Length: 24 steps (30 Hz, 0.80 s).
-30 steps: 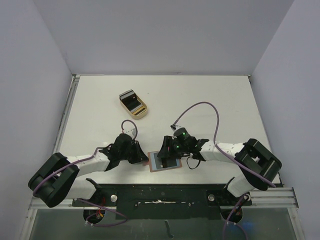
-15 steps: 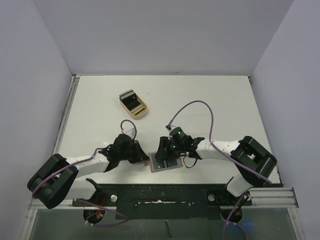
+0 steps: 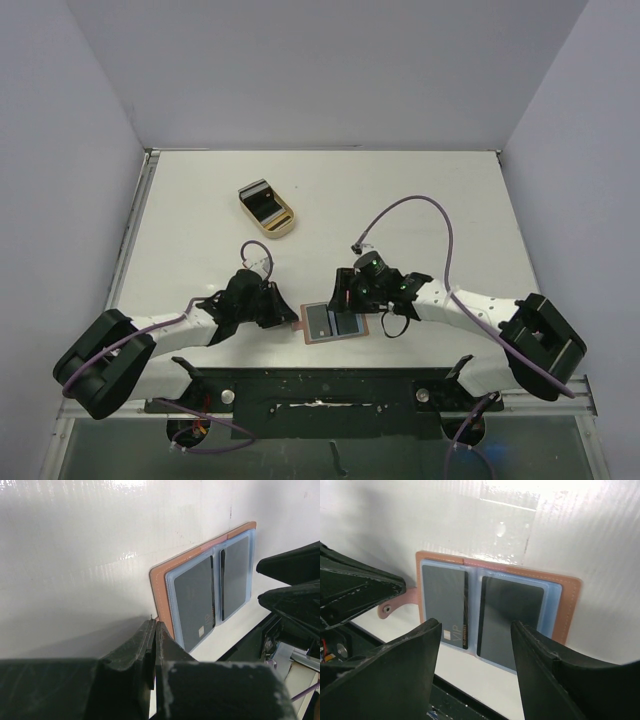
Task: Put the credit cards into the card holder
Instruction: Insert the credit card into the card holder, then turn over the card slot in the card holder.
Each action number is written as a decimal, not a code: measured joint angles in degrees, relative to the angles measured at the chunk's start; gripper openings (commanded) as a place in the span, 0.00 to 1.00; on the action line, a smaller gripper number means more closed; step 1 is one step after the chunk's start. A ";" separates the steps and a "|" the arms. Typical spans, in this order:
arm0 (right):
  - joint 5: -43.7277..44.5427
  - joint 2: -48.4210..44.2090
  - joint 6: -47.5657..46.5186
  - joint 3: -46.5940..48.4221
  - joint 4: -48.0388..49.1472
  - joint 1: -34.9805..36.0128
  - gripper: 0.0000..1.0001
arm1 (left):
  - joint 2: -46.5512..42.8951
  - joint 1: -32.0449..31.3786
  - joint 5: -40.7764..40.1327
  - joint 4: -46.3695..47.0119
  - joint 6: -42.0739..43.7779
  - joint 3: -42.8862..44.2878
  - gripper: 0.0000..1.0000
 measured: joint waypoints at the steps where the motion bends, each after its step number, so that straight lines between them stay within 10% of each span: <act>1: 0.44 0.00 0.00 -0.15 -0.42 -0.04 0.59 | 0.00 0.00 0.00 0.02 0.02 0.00 0.00; 24: 6.38 0.70 -0.24 -2.08 -2.75 0.07 0.61 | 0.00 0.00 0.02 0.02 0.07 0.00 0.00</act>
